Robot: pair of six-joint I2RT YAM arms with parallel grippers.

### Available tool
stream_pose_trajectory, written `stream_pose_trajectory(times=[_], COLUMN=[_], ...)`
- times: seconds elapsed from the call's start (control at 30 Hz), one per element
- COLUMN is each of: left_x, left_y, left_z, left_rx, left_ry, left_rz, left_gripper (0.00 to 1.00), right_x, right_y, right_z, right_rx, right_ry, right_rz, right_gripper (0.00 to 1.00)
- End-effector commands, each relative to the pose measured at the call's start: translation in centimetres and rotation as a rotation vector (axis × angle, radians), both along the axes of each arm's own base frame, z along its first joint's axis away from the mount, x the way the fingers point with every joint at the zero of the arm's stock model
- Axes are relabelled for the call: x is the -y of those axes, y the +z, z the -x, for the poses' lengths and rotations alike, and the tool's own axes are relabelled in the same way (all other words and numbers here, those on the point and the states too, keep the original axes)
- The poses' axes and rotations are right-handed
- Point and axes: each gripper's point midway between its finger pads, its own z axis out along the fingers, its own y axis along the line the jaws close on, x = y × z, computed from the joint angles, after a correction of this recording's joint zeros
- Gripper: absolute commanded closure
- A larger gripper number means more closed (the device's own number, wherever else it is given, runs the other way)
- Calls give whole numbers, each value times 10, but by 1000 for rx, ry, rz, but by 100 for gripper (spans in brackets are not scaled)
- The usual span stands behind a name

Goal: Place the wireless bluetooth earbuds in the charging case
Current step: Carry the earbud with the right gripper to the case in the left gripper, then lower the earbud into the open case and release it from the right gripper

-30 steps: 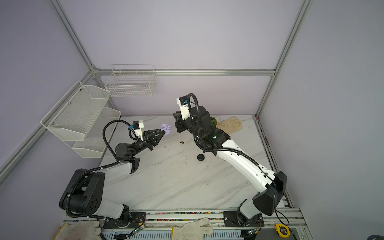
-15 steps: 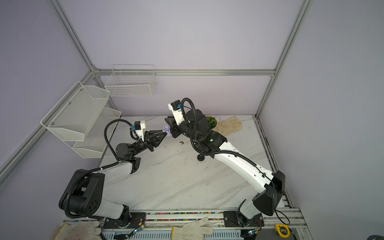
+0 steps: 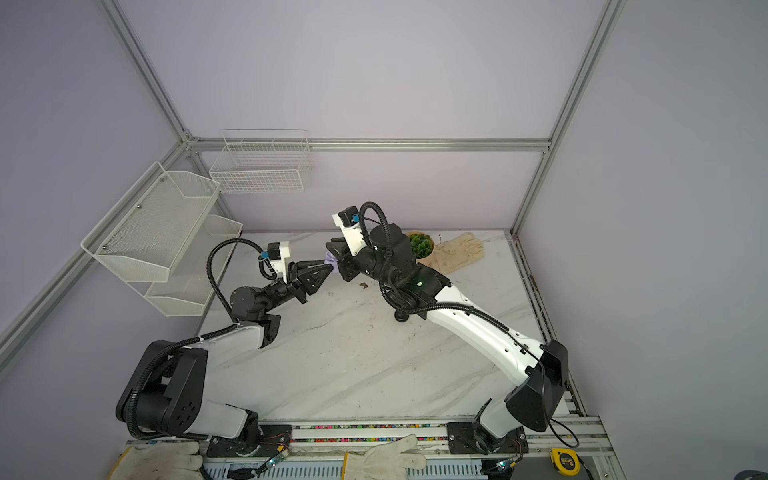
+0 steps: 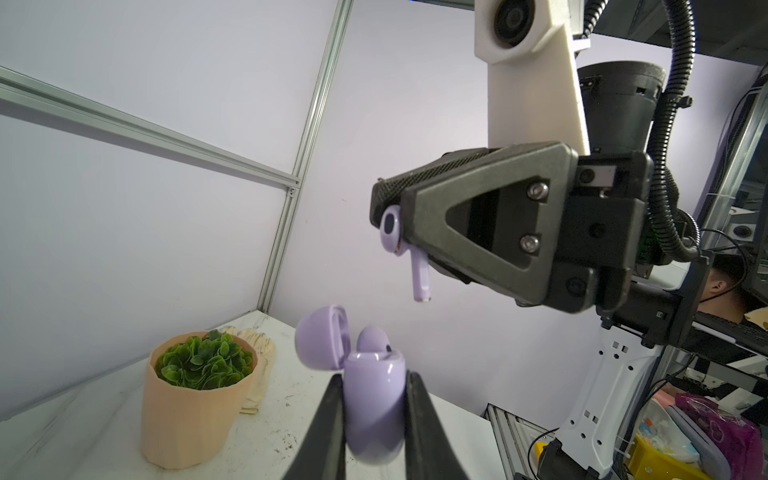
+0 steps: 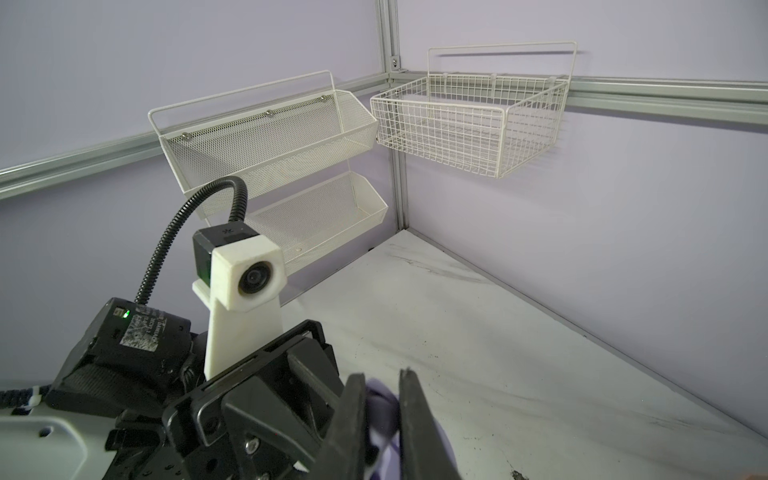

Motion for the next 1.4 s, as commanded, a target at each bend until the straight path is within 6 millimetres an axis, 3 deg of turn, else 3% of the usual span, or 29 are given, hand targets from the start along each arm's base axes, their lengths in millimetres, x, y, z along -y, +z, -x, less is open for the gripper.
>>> stream_pose_trajectory(times=[0.0,0.17,0.2,0.43,1.37], left_x=[-3,-3,-5,-7,-9], left_y=[49,47,59,63,66], left_z=[18,17,27,31,36], left_rx=[200,200,236,255,287], left_ry=[9,15,17,23,44], left_rz=[36,35,45,49,50], left_gripper=[100,100,100,100,100], right_x=[-7,-10,-10,-14,-17], right_y=[4,1,2,-5,1], right_z=[4,4,4,3,18], right_rx=[12,3,3,-8,-22], right_ry=[22,24,24,26,54], right_rz=[-31,-30,-30,-20,-5], right_gripper=[85,85,86,86,82])
